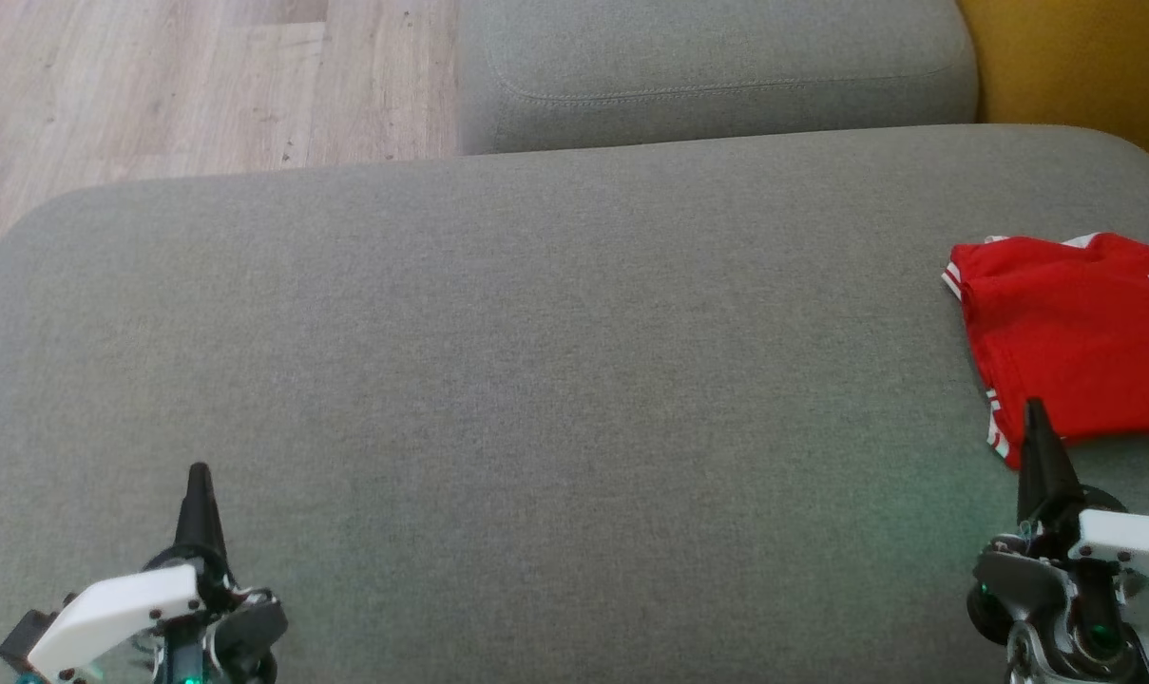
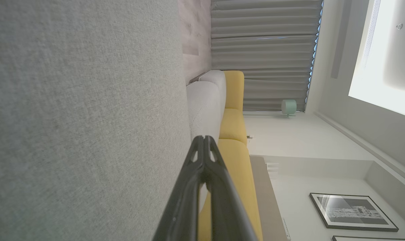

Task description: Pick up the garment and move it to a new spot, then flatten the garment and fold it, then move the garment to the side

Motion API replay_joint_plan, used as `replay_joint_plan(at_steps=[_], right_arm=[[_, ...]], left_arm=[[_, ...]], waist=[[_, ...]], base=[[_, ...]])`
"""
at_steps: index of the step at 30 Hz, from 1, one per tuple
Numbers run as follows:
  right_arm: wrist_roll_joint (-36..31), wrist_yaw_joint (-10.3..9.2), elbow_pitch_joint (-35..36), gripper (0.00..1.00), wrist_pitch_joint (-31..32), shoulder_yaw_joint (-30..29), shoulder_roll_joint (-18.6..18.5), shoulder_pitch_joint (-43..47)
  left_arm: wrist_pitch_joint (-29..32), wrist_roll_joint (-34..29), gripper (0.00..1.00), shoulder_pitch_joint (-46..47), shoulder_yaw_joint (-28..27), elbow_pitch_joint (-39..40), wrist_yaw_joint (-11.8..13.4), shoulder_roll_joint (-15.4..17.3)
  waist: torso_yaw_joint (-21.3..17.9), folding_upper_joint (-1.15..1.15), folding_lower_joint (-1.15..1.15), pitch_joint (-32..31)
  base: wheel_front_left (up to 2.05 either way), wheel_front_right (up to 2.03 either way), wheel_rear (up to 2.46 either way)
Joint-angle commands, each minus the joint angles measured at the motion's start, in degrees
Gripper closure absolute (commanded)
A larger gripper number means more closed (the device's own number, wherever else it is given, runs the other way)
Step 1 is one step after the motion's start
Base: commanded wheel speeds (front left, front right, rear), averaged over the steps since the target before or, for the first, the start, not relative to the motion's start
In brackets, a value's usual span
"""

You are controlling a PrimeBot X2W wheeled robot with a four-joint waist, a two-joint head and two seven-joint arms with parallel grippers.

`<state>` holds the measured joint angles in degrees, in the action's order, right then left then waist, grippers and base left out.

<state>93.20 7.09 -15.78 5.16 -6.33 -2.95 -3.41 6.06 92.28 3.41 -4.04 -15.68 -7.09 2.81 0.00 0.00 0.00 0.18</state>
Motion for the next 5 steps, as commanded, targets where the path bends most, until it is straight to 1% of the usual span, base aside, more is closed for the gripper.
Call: replay_joint_plan(at_steps=[1, 5], right_arm=[[-0.1, 0.40, 1.8, 1.00, 0.5, 0.9, -0.7, -2.7], [-0.2, 0.40, 1.8, 1.00, 0.5, 0.8, -0.7, -2.7]], left_arm=[[0.3, 0.0, 1.00, 2.8, -2.3, 1.6, -0.4, 0.2], [0.3, 0.0, 1.00, 2.8, -2.3, 1.6, -0.4, 0.2]], waist=[[0.0, 0.00, 0.00, 0.0], [0.0, 0.00, 0.00, 0.0]], base=[[0.00, 0.00, 0.00], [0.00, 0.00, 0.00]])
